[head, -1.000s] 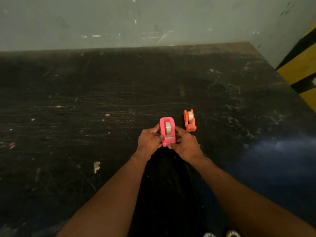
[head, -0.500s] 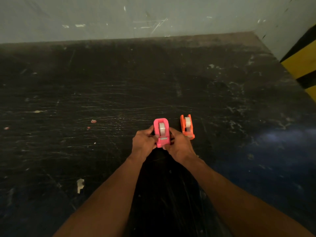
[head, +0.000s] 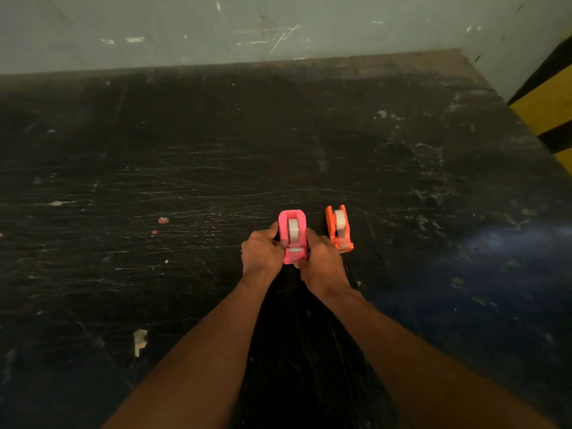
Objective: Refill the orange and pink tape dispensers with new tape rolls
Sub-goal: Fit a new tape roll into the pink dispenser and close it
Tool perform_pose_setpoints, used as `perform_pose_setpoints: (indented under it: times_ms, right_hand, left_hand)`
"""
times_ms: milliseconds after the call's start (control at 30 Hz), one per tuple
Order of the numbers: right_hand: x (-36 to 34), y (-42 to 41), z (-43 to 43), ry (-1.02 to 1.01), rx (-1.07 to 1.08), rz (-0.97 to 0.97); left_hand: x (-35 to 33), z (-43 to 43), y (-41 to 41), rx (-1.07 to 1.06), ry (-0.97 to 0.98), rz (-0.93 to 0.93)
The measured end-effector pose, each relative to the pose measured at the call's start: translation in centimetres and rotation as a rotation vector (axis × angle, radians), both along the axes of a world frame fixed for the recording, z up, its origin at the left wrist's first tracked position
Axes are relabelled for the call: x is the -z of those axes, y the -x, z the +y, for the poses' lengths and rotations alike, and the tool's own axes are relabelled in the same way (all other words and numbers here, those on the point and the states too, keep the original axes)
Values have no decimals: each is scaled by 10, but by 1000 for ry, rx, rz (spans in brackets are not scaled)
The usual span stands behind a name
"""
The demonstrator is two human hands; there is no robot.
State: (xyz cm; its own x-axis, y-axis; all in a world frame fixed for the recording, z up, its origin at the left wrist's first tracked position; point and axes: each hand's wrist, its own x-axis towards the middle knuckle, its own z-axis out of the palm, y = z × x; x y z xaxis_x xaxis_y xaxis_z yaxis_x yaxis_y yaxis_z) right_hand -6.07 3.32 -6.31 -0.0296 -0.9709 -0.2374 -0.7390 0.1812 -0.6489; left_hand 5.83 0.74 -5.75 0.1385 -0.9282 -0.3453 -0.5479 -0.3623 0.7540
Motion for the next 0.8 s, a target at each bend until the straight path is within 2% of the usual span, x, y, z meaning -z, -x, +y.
perform_pose_setpoints:
  times_ms: [267, 467, 633, 800]
  right_hand:
    - [1, -5, -10, -8, 2, 56]
    - [1, -10, -12, -39, -14, 166]
    - [-1, -11, -12, -66, -19, 180]
    - [-4, -10, -14, -114, -4, 146]
  left_hand:
    - [-2, -14, 5, 6, 19, -109]
    - [-1, -17, 6, -7, 28, -68]
    - [-3, -16, 5, 12, 1, -70]
    - [-5, -16, -1, 19, -126, -7]
